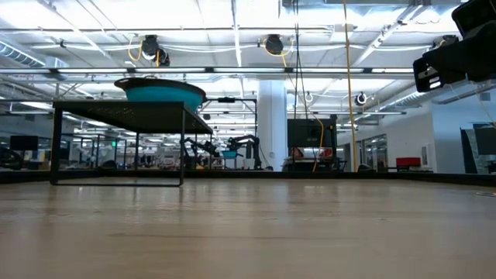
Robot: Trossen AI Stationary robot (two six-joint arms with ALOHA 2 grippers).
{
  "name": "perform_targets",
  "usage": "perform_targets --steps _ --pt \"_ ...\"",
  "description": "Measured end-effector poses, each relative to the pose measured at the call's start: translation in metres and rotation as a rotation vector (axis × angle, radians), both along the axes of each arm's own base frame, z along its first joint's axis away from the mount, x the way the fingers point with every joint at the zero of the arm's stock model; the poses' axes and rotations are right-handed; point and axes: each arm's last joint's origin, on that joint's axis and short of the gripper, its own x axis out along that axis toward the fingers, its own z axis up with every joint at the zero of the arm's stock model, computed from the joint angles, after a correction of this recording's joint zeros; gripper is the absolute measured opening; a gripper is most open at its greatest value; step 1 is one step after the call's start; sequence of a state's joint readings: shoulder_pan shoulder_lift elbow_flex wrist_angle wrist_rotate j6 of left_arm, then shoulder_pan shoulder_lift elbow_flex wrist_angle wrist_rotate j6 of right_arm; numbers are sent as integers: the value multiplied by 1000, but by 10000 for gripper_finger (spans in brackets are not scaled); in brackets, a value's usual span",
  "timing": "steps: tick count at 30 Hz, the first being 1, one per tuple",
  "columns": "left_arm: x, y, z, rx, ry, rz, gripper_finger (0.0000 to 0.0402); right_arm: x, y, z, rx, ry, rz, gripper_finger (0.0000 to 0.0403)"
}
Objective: Pick & Place Fruit
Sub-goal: Put the peach into the blue strainer bowl on the shelf
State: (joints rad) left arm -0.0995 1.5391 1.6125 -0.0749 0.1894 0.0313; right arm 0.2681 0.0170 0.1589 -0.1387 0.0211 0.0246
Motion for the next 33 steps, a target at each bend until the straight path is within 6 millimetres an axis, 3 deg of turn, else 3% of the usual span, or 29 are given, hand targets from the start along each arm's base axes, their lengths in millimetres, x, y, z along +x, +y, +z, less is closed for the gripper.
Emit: perform_targets --steps 9,16,20,29,33 --pt "-11 -10 33 10 -356 -303 126 0 0 0 -10 -2 1 0" --pt "-23 -19 51 65 -595 -419 127 0 0 0 -10 -2 1 0" --pt "-29 -29 55 180 -718 -450 127 0 0 0 -10 -2 1 0" --pt "-30 -37 54 215 -736 -475 127 0 0 0 -10 -2 1 0" --pt "-24 -33 49 122 -599 -374 127 0 0 0 -10 -2 1 0"
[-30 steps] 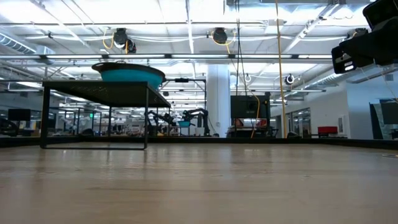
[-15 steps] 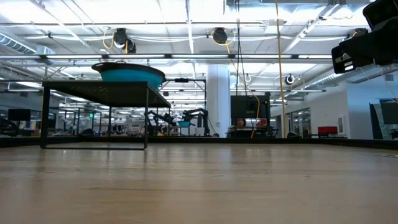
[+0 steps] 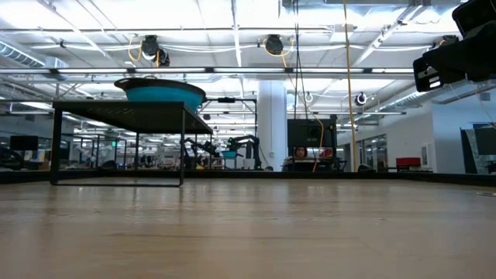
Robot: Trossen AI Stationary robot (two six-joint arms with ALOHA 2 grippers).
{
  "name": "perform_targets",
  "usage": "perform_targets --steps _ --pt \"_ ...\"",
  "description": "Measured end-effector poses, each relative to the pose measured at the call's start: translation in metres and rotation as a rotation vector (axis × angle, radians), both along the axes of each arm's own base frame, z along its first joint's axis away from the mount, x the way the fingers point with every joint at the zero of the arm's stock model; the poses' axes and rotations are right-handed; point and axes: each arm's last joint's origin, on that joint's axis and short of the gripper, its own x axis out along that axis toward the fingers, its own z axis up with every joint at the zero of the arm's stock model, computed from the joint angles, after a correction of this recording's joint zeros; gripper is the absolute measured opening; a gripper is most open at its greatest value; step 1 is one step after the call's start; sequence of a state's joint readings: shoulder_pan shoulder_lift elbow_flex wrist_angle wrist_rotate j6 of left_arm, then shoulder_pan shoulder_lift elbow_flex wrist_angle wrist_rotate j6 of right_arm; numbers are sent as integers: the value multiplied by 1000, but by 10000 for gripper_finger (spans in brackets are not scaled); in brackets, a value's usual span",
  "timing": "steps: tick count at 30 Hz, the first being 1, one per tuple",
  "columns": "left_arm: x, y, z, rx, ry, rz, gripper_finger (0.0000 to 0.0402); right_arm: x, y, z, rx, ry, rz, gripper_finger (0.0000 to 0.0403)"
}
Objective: Pick & Place Fruit
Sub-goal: Put the peach into the blue strainer bowl on the shelf
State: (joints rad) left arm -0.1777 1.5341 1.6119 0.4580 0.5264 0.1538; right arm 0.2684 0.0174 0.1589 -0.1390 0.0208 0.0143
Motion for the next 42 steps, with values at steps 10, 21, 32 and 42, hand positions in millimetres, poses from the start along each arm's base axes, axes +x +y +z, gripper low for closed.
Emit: perform_targets --steps 10,21,32,42 --pt "21 45 -74 -445 972 556 127 0 0 0 0 0 0 0" --pt "-9 101 -120 -597 1451 1034 127 0 0 0 0 0 -3 0" --pt "-35 177 -125 -444 1425 1494 127 0 0 0 -1 0 -7 0" --pt "-79 258 -127 -581 1480 1630 127 0 0 0 0 0 -8 0"
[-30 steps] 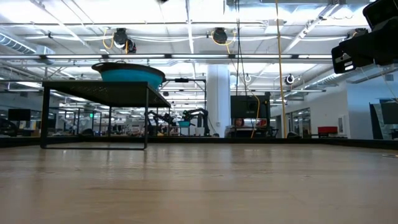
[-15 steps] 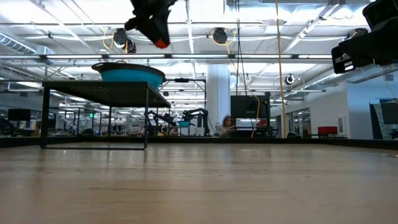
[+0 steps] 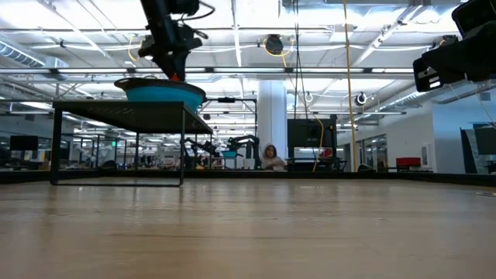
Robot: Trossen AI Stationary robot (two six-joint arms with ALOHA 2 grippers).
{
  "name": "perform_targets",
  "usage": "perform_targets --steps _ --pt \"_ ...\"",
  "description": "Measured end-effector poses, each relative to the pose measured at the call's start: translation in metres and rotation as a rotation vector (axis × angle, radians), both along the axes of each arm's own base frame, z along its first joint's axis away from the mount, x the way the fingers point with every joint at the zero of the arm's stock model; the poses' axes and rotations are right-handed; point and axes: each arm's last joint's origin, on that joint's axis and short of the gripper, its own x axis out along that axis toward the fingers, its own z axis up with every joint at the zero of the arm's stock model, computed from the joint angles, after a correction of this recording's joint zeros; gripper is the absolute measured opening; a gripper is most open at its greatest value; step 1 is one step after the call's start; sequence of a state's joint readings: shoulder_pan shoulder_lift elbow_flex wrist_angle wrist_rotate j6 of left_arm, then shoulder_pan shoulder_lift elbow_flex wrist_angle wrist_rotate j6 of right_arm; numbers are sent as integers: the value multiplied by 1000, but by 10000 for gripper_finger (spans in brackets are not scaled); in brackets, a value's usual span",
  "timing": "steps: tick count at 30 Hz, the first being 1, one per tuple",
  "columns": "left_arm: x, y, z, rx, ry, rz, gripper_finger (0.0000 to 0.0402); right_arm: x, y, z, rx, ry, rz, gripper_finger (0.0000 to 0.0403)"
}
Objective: Pick & Place Fruit
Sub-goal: Put the peach into the blue strainer bowl on the shelf
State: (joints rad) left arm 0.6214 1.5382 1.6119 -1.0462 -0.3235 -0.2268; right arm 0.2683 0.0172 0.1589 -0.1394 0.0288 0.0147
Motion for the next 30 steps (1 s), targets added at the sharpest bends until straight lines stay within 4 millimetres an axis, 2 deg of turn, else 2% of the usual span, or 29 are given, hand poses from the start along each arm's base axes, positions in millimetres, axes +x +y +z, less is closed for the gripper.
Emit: perform_targets --steps 4,8,13,21,25,30 --pt "-16 23 -7 -54 -10 15 127 0 0 0 0 0 0 0" --pt "-23 34 -22 -92 20 25 127 0 0 0 7 2 -2 0" --pt "-20 33 -32 -97 31 8 127 0 0 0 50 12 -7 0" --pt "-8 20 -32 -75 53 -66 127 0 0 0 53 13 -8 0" --pt "-7 19 -32 -60 81 -107 127 0 0 0 52 13 -9 0" --pt "-8 21 -32 -57 77 -77 132 0 0 0 51 13 -9 0"
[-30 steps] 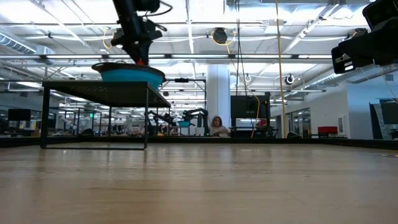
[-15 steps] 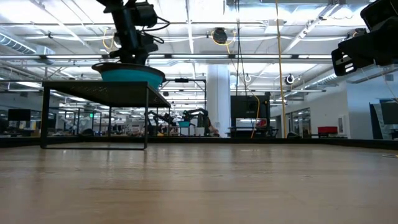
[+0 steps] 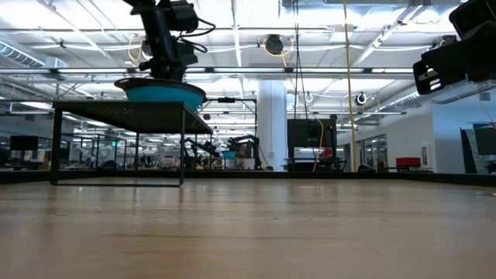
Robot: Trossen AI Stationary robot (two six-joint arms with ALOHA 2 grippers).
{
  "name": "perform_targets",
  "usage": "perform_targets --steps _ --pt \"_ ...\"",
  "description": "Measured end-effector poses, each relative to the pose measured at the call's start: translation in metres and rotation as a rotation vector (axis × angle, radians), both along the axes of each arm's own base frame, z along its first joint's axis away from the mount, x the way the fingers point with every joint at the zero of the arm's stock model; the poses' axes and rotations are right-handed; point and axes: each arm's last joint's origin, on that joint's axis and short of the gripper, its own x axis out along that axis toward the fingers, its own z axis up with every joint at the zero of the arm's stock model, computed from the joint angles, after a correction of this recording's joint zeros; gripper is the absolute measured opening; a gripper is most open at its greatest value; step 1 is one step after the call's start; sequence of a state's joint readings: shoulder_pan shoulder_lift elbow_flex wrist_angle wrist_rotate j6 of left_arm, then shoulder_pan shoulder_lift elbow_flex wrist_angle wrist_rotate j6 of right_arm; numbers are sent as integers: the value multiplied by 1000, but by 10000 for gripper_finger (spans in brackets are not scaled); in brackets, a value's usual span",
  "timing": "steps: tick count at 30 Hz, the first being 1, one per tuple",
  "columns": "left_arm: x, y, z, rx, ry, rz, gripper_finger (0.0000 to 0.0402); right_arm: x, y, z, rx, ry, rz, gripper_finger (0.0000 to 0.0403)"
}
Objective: Pick & Place Fruit
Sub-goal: Put the peach into the blue strainer bowl on the shelf, then put the white blue table knife on the shelf
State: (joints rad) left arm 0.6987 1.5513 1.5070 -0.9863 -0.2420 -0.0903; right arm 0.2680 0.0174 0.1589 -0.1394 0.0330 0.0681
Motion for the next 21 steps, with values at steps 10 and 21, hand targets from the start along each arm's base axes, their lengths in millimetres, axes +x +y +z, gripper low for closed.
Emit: perform_targets --steps 10,21 --pt "0 1 0 18 3 32 218 0 0 0 0 0 0 0" --pt "7 -15 56 91 -189 54 250 0 0 0 72 17 -3 0"
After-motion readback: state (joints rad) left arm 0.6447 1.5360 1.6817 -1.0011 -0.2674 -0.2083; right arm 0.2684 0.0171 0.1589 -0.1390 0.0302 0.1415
